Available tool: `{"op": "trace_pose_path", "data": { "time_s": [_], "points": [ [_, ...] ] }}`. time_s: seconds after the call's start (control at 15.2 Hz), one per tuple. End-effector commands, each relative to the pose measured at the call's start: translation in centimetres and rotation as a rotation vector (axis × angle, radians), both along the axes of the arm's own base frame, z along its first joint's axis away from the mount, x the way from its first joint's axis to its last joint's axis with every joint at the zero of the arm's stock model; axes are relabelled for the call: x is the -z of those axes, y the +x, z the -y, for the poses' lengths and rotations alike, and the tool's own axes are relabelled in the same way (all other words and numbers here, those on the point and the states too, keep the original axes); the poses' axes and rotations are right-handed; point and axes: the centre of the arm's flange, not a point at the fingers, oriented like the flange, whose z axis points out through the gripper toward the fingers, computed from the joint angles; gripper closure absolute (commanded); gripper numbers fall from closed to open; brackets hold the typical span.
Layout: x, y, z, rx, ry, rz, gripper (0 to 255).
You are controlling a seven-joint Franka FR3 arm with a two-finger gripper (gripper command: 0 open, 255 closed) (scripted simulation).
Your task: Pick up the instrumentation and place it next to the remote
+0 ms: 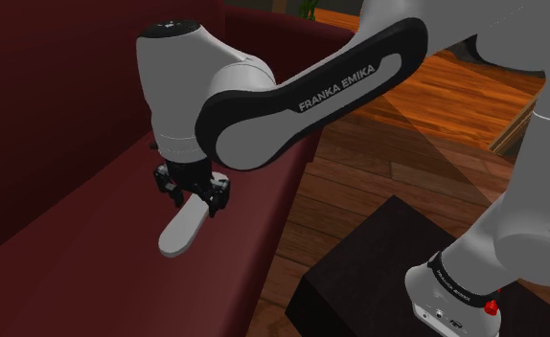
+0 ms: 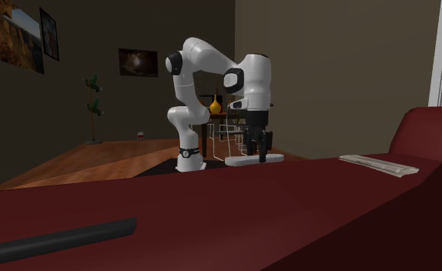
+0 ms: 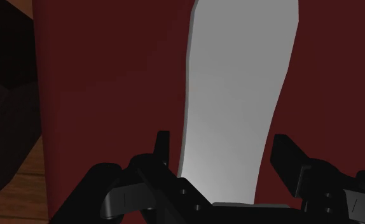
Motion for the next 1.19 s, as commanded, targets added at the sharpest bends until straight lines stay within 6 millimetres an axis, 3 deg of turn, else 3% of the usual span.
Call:
{"op": "trace_pose_path", "data": {
  "time_s": [0.0,0.73,1.12],
  "points": [
    [-1.1,0.0,0.0,0.0,0.0,0.0,255],
    [-6.4,0.0,0.0,0.0,0.0,0.0,255],
    [-6.5,4.9,6.3,0.0,0.0,0.0,255]
  ]
}}
